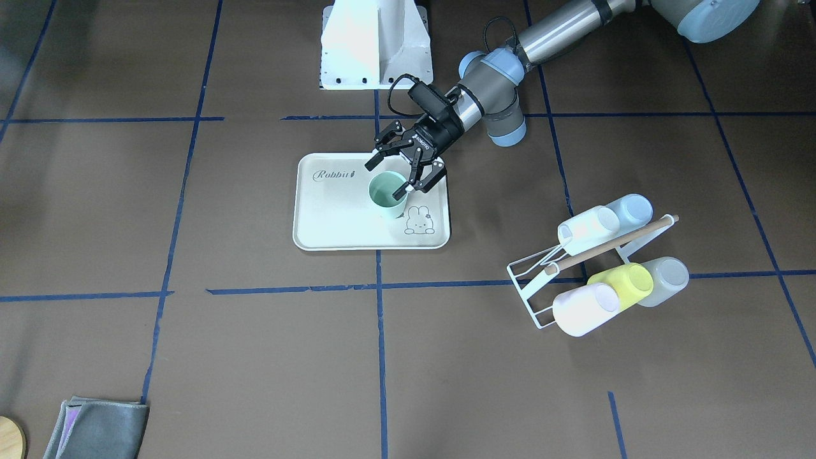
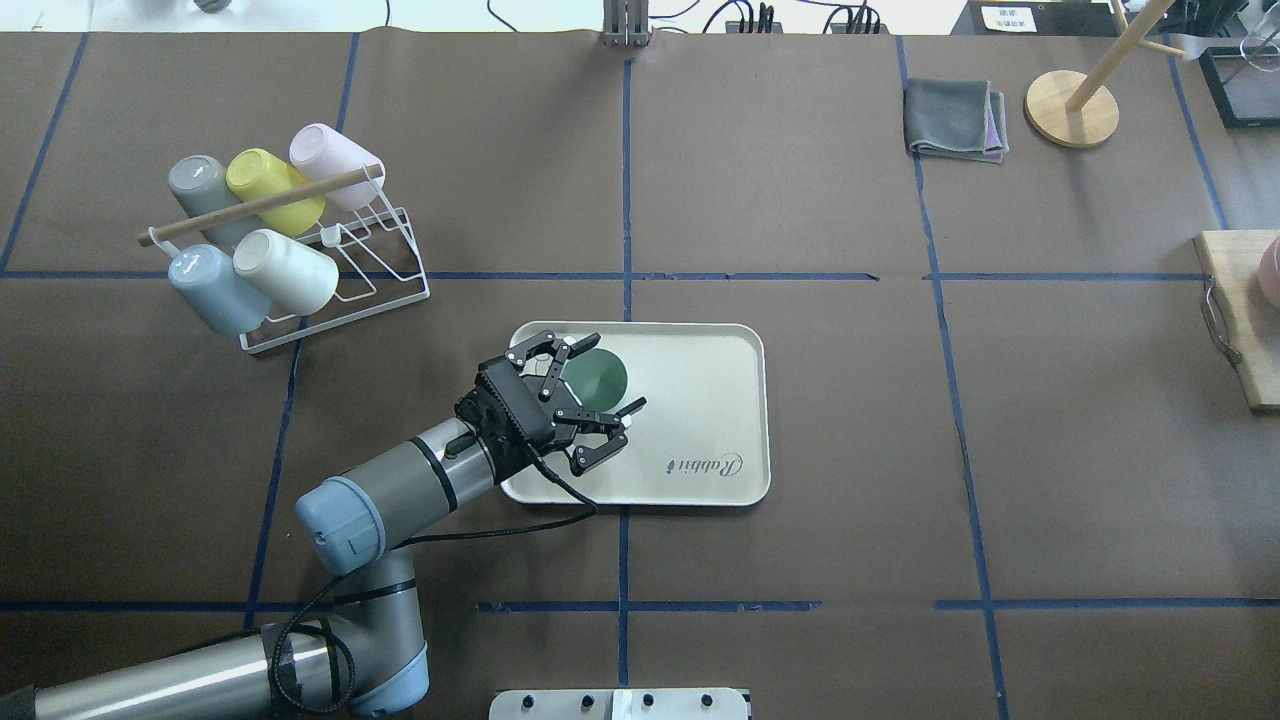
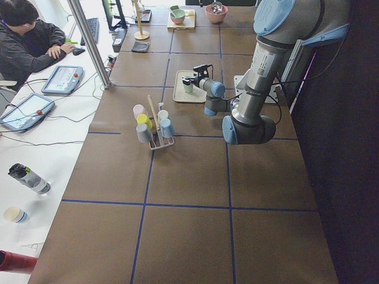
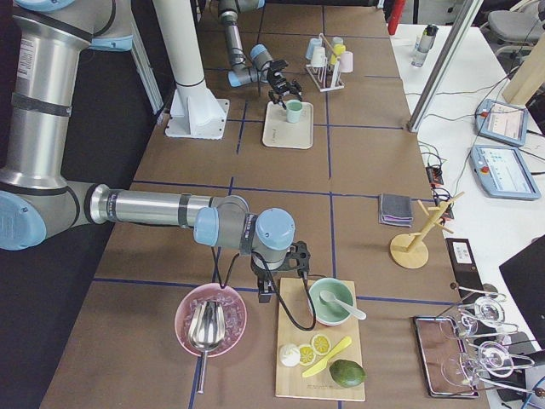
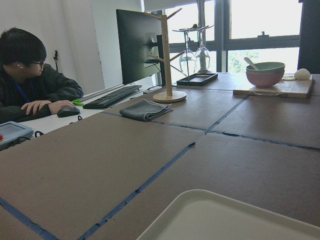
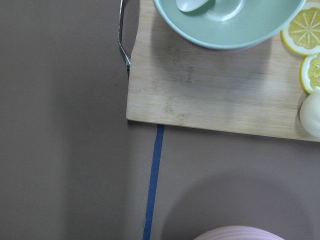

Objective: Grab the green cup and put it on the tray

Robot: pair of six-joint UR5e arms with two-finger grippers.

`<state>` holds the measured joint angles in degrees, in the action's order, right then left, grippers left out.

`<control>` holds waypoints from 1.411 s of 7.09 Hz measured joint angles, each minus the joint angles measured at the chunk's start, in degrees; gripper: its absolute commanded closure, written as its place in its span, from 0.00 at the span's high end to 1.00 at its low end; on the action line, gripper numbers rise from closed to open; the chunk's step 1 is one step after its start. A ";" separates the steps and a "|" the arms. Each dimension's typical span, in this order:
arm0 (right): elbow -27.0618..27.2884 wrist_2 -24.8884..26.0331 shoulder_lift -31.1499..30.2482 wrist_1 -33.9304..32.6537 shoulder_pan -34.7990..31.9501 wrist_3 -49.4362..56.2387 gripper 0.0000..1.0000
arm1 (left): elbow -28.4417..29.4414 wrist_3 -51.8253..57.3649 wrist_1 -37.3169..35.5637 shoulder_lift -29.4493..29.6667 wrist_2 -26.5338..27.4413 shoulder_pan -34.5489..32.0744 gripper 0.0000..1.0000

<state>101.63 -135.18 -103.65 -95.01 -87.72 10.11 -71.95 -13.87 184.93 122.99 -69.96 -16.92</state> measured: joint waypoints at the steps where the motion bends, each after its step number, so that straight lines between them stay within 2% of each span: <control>1: 0.03 0.00 0.02 0.00 0.00 0.00 1.00 | -0.22 0.20 0.03 -0.02 0.00 -0.10 0.94; 3: 0.05 0.00 0.02 0.00 0.00 0.00 1.00 | -3.55 0.32 -0.35 -0.42 0.00 -0.55 0.96; 4: 0.09 0.00 0.11 0.00 0.00 0.00 1.00 | -7.36 0.33 -1.89 -1.46 -0.77 -1.57 0.97; 5: 0.08 0.00 0.23 0.00 0.00 0.00 1.00 | -12.82 0.33 -6.68 -2.60 -3.61 -3.71 0.97; 8: 0.02 0.00 0.56 0.00 0.00 0.00 1.00 | -30.75 0.29 -35.96 -4.36 -15.95 -13.14 0.99; 10: 0.14 0.06 0.76 0.06 0.00 0.02 1.00 | -35.57 0.25 -50.82 -4.78 -25.91 -19.14 0.99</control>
<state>101.77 -135.12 -102.89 -94.95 -87.72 10.13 -107.52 -13.62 134.11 118.21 -95.87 -36.07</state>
